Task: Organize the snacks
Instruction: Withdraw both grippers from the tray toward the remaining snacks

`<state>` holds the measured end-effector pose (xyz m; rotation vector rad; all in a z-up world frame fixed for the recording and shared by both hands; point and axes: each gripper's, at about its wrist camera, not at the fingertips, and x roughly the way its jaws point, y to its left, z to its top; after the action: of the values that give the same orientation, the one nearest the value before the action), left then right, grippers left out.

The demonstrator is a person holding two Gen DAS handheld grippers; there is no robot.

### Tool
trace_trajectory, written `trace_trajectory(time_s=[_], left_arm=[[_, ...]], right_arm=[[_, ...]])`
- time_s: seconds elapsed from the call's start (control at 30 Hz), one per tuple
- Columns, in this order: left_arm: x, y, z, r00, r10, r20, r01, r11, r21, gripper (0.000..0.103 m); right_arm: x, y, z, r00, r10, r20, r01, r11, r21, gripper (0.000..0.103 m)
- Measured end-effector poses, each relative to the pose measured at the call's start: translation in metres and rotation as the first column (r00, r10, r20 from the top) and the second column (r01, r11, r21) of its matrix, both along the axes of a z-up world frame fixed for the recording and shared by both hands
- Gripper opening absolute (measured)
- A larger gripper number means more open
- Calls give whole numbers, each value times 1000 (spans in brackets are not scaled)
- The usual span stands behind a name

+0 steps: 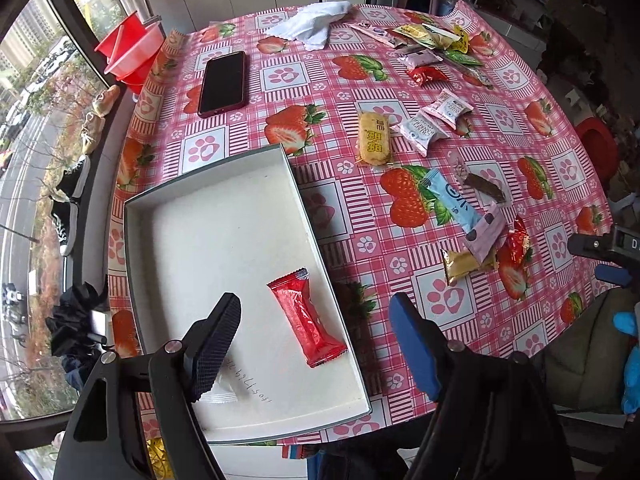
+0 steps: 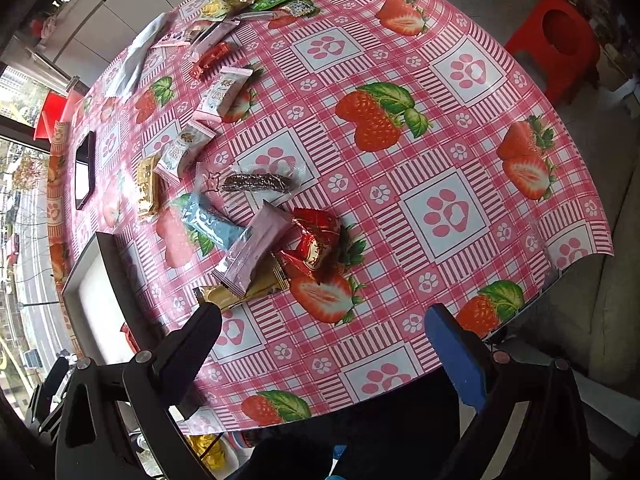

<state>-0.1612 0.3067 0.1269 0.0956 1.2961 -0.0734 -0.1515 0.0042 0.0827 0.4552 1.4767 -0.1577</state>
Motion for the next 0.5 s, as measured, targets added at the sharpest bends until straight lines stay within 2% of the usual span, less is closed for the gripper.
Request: trace_trajectory(time_s=[0.13, 0.37, 0.5], left_arm=[[5, -13, 3, 1000, 0, 11, 1, 1000, -15, 80], [4, -48, 18, 999, -23, 40, 25, 999, -43, 80], [6, -59, 20, 999, 39, 35, -37, 998, -44, 80]], right_arm=[[-11, -11, 2, 1000, -15, 2, 15, 1000, 11, 102], [-15, -58, 22, 1000, -27, 8, 28, 999, -46, 102], [-6, -72, 23, 999, 29, 12, -29, 999, -30, 102]])
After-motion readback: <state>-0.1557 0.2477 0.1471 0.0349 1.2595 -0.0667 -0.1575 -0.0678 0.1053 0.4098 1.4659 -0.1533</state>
